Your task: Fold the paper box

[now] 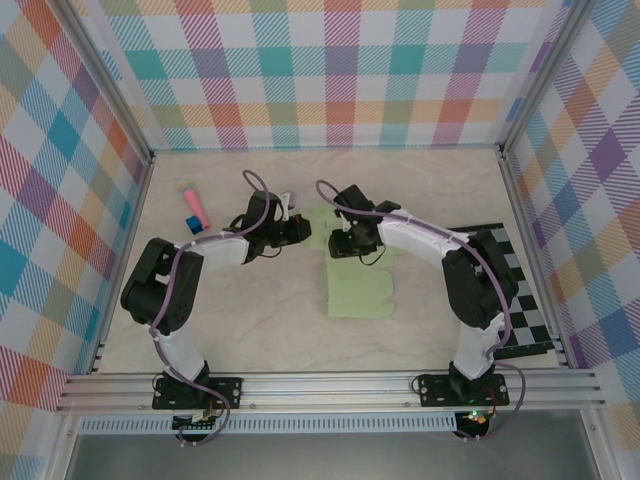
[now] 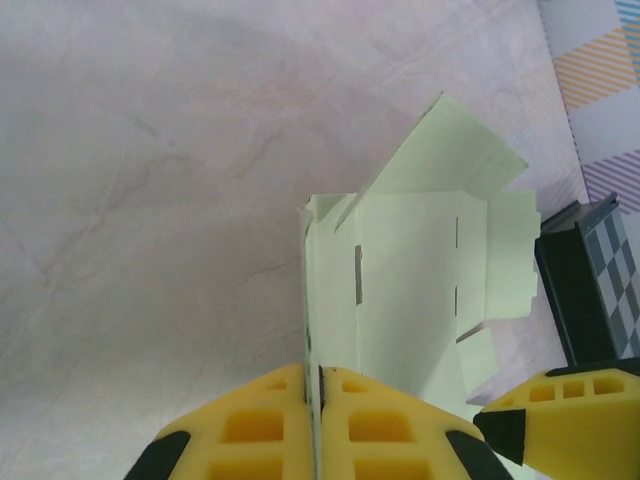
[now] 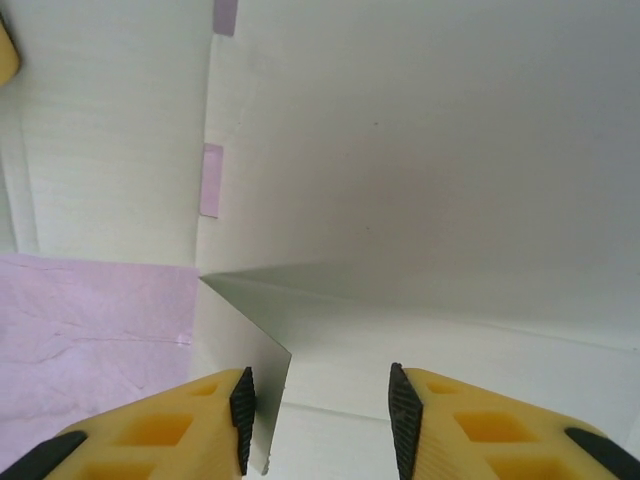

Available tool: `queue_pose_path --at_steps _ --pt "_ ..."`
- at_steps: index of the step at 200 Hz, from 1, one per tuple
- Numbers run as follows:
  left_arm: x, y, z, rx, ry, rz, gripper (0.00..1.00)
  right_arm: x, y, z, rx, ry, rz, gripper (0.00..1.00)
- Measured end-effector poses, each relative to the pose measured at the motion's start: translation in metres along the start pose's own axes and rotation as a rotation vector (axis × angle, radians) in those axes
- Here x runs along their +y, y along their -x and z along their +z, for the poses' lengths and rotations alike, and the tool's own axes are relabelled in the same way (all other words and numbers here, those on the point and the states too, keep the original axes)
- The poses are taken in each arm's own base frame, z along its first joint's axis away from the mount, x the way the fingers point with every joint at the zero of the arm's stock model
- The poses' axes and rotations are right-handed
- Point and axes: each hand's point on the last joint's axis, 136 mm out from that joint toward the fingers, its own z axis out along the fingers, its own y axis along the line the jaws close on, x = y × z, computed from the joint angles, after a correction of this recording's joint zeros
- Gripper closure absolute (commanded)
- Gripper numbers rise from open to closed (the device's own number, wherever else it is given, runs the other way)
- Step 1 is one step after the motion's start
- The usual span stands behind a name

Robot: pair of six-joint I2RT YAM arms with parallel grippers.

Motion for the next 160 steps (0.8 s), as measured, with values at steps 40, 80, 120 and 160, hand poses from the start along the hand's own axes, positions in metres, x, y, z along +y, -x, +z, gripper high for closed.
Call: queue_pose_path --at_steps 40,80,120,160 --pt "0.002 -0.005 -0.002 -0.028 0.010 0.070 1.00 -0.018 0.010 -0.003 -0.024 0.055 0.065 0.55" --pt "0.000 -0.002 -0.002 -0.039 0.007 0.096 1.00 -0.040 -0.015 0.020 0.055 0.034 0.099 0.51" --pt "0.003 -0.001 -0.002 -0.045 0.024 0.097 1.00 -0.022 -0.001 -0.007 0.016 0.106 0.065 0.35" --pt "0.003 0.001 0.000 -0.049 0.025 0.079 1.00 0.035 0.037 -0.056 -0.067 0.290 -0.033 0.05"
